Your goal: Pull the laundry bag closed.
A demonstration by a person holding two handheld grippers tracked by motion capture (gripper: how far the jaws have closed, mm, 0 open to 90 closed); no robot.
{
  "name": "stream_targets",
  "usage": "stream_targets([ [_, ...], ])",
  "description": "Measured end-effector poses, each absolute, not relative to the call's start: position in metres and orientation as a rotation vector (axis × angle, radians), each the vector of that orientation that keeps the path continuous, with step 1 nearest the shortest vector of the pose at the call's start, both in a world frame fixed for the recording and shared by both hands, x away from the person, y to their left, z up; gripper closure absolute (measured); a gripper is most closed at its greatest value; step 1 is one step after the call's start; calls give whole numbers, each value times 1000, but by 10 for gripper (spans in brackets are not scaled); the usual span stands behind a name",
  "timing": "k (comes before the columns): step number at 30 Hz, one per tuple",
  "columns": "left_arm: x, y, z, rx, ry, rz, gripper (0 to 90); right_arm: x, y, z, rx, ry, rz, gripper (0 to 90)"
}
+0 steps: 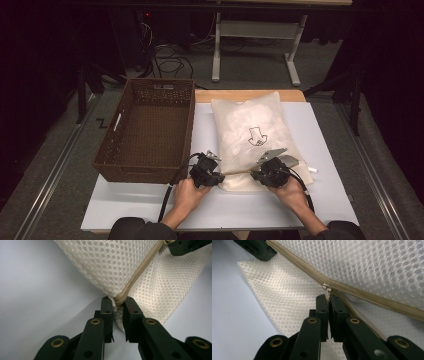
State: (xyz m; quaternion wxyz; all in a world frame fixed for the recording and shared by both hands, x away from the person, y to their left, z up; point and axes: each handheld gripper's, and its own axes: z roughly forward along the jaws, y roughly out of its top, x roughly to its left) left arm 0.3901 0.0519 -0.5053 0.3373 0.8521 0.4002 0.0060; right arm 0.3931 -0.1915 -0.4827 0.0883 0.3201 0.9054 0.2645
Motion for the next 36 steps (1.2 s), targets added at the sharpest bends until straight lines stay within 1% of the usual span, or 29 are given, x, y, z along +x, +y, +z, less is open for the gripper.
stream_targets([
  [36,390,52,-505,2218,1049,13,792,393,-205,-482,996,2675,788,877],
])
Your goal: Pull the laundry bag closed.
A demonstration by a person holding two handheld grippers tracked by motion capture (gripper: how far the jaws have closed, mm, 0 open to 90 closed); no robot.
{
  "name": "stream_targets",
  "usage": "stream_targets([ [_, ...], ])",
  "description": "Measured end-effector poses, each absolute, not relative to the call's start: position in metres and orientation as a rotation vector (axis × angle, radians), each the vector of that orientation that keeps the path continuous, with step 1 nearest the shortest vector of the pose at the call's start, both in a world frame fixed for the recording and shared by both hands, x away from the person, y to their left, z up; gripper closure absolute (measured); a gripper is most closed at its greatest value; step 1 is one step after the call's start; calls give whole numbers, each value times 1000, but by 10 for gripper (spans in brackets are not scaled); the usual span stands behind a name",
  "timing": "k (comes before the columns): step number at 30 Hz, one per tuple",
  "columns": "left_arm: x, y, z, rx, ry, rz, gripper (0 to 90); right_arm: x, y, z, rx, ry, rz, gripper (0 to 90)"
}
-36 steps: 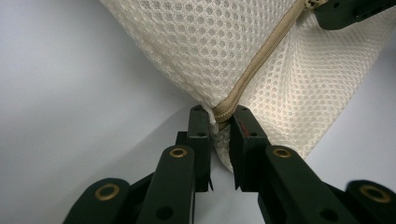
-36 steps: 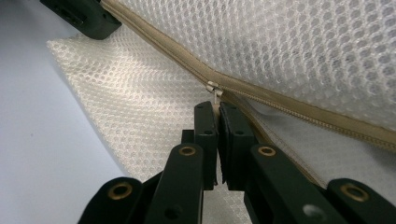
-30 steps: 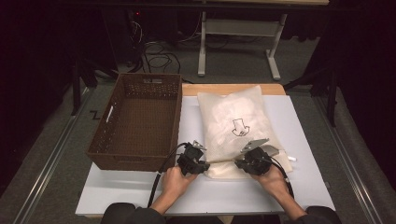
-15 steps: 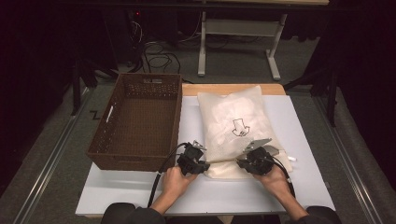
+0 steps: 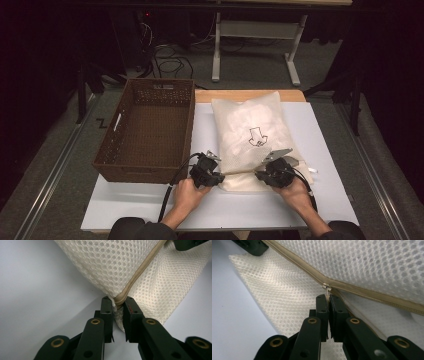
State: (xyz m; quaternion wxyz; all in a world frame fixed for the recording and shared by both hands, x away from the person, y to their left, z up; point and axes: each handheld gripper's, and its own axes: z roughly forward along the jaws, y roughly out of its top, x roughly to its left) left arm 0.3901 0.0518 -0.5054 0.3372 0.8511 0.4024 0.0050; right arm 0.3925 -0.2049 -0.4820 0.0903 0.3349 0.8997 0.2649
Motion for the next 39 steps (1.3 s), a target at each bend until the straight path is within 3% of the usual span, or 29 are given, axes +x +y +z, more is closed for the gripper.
stream_targets([
  [39,390,52,-506,2216,1046,10,790,392,-231,-479,1063,2623,784,877],
])
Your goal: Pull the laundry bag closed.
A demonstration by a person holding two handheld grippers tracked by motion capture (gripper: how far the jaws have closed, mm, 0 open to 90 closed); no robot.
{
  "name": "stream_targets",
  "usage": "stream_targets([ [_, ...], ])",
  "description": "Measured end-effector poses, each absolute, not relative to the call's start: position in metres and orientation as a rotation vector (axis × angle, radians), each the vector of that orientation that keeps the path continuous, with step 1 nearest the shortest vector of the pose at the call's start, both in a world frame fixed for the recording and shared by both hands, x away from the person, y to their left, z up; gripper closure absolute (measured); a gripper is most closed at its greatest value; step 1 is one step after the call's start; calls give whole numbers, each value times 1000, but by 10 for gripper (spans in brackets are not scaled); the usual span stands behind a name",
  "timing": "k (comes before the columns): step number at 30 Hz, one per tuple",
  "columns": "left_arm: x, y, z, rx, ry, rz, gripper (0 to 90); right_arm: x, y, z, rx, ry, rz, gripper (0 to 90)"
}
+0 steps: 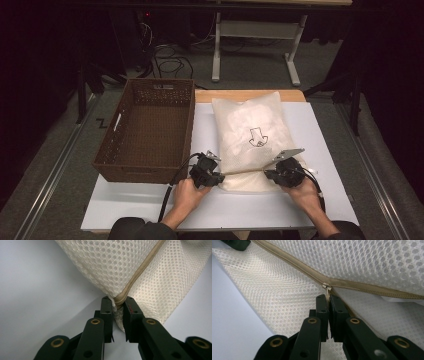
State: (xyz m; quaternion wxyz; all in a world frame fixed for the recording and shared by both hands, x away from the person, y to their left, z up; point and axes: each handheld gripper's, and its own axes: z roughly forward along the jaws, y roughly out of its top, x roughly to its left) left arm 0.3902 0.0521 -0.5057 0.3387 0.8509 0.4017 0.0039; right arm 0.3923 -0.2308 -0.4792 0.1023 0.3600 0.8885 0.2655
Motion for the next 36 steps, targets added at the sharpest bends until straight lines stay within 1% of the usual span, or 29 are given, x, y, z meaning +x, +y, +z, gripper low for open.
stream_targets([
  [36,390,52,-506,2215,1045,11,788,390,-247,-482,1104,2606,761,877],
])
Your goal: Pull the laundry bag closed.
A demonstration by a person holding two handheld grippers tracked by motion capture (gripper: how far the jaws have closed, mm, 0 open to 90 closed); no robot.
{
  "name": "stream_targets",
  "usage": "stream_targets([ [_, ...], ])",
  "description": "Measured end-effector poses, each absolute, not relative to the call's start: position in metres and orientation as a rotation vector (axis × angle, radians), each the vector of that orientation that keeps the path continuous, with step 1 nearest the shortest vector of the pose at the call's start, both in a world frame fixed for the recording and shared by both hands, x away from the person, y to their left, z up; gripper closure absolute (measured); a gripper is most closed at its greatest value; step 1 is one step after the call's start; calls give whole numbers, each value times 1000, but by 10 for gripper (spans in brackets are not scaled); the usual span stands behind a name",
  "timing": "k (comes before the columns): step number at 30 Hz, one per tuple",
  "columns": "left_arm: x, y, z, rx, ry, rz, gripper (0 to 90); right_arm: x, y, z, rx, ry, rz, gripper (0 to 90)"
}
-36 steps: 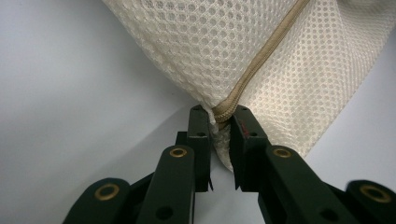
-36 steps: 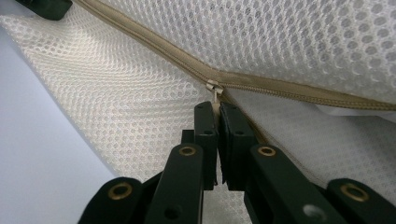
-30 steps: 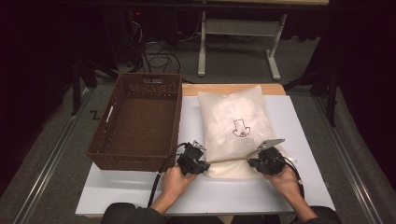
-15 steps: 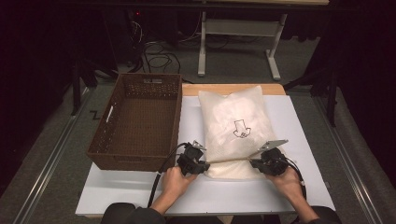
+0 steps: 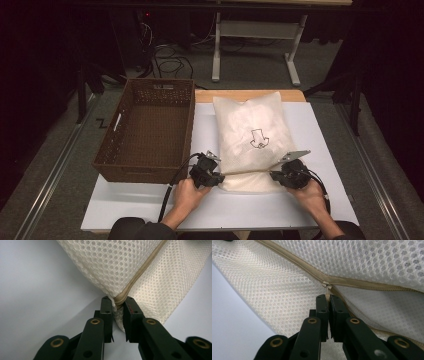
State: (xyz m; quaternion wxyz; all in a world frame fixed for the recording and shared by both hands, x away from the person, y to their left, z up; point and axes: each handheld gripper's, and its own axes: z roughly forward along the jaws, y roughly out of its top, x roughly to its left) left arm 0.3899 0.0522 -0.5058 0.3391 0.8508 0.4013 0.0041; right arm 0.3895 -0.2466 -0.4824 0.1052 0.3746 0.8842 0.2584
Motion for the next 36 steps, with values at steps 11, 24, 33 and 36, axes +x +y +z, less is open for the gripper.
stream_targets([
  [11,390,52,-506,2215,1045,10,788,390,-251,-481,1112,2593,757,877],
  [24,390,52,-506,2214,1045,11,788,391,-255,-480,1130,2581,765,877],
  [33,390,52,-505,2216,1059,18,809,391,-257,-480,1137,2566,765,877],
  [36,390,51,-505,2218,1059,22,815,391,-258,-480,1124,2561,762,877],
])
